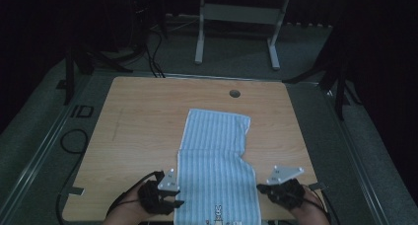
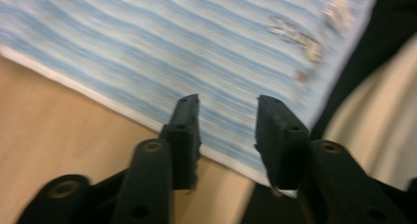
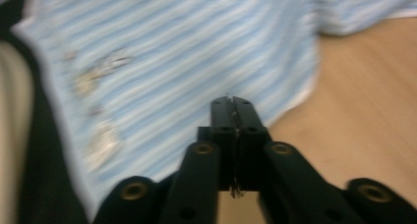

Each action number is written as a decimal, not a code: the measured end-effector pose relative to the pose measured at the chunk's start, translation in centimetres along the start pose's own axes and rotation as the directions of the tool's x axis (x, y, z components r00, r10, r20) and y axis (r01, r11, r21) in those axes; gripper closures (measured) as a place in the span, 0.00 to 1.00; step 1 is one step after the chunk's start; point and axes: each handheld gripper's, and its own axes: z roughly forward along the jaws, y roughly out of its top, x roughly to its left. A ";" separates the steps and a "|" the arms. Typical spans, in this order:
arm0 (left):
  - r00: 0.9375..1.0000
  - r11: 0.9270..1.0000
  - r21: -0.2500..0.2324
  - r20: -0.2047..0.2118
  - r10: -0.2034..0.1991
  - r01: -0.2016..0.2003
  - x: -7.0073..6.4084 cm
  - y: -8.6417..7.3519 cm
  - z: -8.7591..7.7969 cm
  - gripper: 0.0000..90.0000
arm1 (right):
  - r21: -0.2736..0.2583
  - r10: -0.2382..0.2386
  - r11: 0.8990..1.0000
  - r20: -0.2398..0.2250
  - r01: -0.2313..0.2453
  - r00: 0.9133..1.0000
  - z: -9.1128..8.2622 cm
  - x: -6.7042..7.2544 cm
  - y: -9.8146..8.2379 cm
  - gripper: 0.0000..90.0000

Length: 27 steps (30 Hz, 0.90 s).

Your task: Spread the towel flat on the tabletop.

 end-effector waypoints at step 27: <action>0.956 0.979 0.054 -0.234 -0.178 0.196 14.9 9.1 10.5 0.97 | 0.164 0.155 0.973 0.072 -0.165 0.985 15.0 -12.0 10.0 1.00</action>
